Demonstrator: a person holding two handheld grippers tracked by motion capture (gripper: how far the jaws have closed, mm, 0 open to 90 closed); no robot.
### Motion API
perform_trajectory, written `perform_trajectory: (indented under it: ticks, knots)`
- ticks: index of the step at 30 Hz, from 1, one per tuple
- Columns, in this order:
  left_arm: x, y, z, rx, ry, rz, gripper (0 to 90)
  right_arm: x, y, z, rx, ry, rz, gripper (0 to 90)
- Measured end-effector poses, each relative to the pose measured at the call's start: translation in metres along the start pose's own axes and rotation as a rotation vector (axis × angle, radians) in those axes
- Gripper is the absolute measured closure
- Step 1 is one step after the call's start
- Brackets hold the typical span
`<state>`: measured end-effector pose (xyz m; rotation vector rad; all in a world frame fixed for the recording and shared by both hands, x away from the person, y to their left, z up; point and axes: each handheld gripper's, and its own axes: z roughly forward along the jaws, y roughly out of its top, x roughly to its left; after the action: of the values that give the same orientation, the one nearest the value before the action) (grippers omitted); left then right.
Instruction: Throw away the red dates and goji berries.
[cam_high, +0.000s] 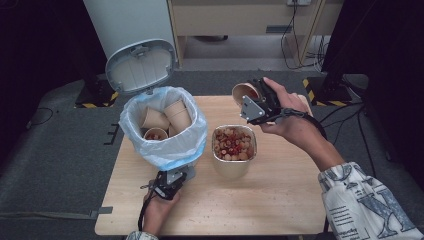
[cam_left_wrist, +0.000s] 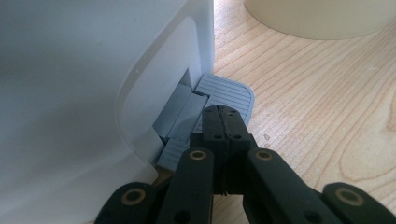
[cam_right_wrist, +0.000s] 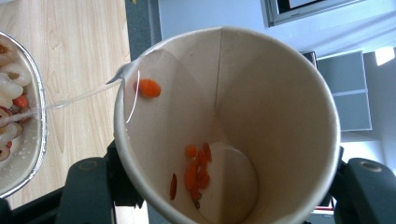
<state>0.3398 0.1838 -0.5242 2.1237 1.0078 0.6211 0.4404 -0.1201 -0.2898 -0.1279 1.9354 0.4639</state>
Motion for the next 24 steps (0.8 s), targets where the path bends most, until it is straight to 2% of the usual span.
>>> perform_trajectory:
  ticks: [10, 15, 24]
  knots:
    - [0.0, 0.0, 0.0, 0.0, 0.0, 0.001, 89.7, -0.0023, -0.0005, -0.0017, 0.01, -0.006, -0.011, 32.9]
    - [0.0, 0.0, 0.0001, -0.001, 0.0, -0.001, 89.8, -0.0035, 0.0032, -0.0024, 0.036, -0.028, -0.073, 33.0]
    - [0.0002, 0.0, 0.0001, -0.001, -0.002, -0.001, 89.7, -0.0039, 0.0041, -0.0024, 0.057, -0.046, -0.132, 33.2]
